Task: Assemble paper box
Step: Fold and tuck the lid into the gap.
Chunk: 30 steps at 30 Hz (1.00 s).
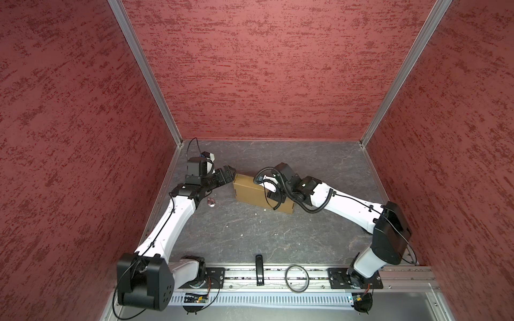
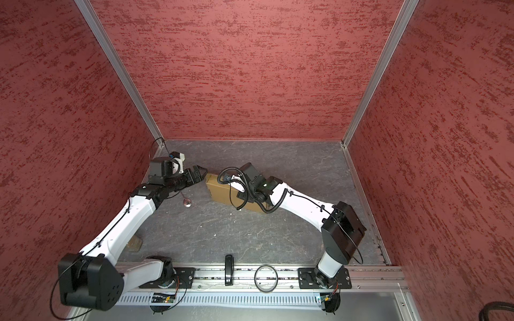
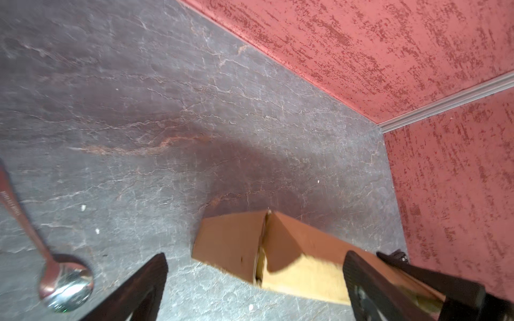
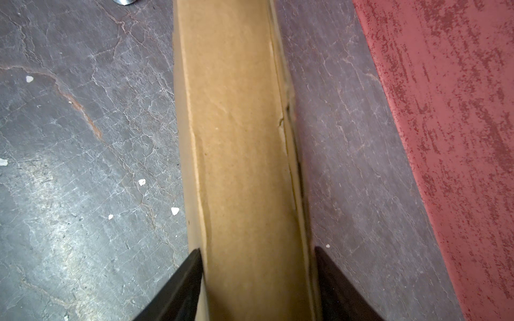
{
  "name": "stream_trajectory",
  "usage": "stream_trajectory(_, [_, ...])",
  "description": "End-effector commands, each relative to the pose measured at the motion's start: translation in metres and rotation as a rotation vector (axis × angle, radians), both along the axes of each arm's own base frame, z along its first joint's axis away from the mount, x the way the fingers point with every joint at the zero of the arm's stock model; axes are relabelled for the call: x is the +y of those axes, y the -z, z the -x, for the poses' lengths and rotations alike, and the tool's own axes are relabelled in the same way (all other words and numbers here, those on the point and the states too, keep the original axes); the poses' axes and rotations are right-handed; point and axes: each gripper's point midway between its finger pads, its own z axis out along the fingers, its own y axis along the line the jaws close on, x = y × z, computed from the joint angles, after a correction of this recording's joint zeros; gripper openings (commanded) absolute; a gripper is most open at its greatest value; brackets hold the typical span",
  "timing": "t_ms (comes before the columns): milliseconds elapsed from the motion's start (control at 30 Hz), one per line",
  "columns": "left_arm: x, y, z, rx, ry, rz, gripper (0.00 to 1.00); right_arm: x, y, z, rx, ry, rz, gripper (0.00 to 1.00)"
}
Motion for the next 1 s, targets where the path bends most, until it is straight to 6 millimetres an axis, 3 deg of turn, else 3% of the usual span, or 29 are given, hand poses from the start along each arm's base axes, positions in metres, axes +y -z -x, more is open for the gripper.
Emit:
stream_trajectory(0, [-0.016, -0.007, -0.011, -0.020, 0.070, 0.075, 0.99, -0.003, 0.030, 0.015, 0.097, -0.015, 0.051, 0.62])
stream_trajectory(300, [-0.033, 0.012, -0.013, 0.014, 0.123, 0.084, 0.99, -0.001, 0.029, 0.012, 0.096, -0.014, 0.054, 0.62])
stream_trajectory(967, [-0.026, 0.050, -0.003, 0.069, 0.071, 0.056, 0.95, 0.001, 0.030, 0.009, 0.095, -0.008, 0.051, 0.64])
